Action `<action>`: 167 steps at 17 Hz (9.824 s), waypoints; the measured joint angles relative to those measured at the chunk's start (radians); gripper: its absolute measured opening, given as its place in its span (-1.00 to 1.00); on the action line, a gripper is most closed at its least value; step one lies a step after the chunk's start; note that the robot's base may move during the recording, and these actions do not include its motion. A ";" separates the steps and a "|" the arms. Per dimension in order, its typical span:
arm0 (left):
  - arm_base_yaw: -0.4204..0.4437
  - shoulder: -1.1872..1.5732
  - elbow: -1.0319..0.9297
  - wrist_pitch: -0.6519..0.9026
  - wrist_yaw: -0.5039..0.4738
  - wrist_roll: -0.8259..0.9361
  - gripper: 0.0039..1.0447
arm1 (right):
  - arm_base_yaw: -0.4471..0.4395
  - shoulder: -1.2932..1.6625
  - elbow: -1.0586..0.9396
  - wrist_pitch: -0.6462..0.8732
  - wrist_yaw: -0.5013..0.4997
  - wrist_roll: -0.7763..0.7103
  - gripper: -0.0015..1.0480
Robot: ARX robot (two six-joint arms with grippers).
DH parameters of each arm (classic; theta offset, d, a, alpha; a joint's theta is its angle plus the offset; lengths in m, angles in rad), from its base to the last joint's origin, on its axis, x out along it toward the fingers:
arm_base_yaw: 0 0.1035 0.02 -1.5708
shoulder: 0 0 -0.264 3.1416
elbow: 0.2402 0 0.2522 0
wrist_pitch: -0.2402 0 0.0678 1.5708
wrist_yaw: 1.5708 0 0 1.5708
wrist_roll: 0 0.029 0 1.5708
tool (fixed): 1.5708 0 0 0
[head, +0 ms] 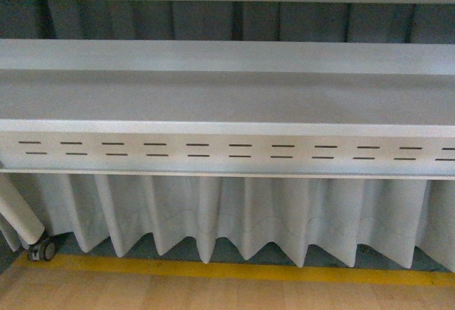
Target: Wind up and store yellow beetle toy
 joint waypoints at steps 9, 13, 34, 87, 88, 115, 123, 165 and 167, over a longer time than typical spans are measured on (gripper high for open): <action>0.000 0.000 0.000 0.000 0.000 0.000 0.88 | 0.000 0.000 0.000 0.000 0.000 0.000 0.87; 0.000 0.000 0.000 0.000 0.000 0.000 0.88 | 0.000 0.000 0.000 0.000 0.000 0.000 0.87; 0.000 0.000 0.000 -0.002 0.000 0.000 0.88 | 0.000 0.000 0.000 -0.002 0.000 0.000 0.87; 0.000 0.000 0.000 0.002 0.000 0.000 0.88 | 0.000 0.001 0.000 0.002 0.000 0.004 0.87; 0.000 0.000 0.000 0.002 0.000 0.000 0.88 | 0.000 0.001 0.000 0.001 0.000 0.004 0.87; 0.000 0.000 0.000 0.002 0.000 0.000 0.88 | -0.396 1.783 0.708 0.803 -0.748 -0.097 0.87; 0.000 0.000 0.000 0.002 0.000 0.000 0.88 | -0.304 1.949 0.960 0.519 -0.883 -0.342 0.87; 0.000 0.000 0.000 0.002 0.000 0.000 0.88 | -0.114 2.420 1.572 -0.698 -0.756 -1.600 -0.19; 0.000 0.000 0.000 0.002 0.000 0.000 0.88 | -0.151 2.403 1.531 -0.681 -0.762 -1.615 -0.19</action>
